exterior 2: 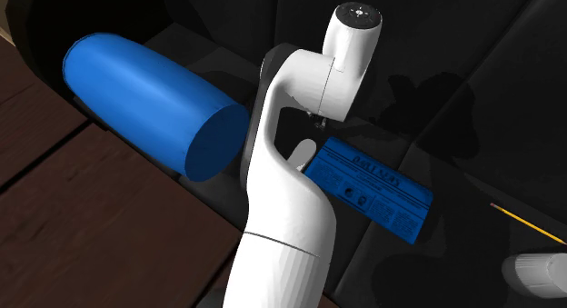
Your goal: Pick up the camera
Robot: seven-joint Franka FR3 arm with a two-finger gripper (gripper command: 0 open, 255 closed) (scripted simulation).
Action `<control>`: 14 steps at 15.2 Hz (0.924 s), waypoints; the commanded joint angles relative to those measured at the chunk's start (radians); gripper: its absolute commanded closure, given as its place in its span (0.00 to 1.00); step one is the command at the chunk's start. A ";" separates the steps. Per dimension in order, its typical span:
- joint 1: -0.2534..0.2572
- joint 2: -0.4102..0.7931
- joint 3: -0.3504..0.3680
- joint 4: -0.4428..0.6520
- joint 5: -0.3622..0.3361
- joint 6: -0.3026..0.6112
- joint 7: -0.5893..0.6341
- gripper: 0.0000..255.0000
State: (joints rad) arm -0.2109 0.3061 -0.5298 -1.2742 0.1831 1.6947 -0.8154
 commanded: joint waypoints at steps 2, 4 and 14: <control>0.000 0.000 0.000 -0.001 0.000 0.000 0.000 1.00; 0.000 0.000 0.000 -0.001 0.000 0.000 0.000 1.00; -0.043 0.060 0.000 0.197 0.033 -0.142 -0.003 1.00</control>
State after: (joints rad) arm -0.2468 0.3575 -0.5297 -1.1062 0.2107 1.5736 -0.8173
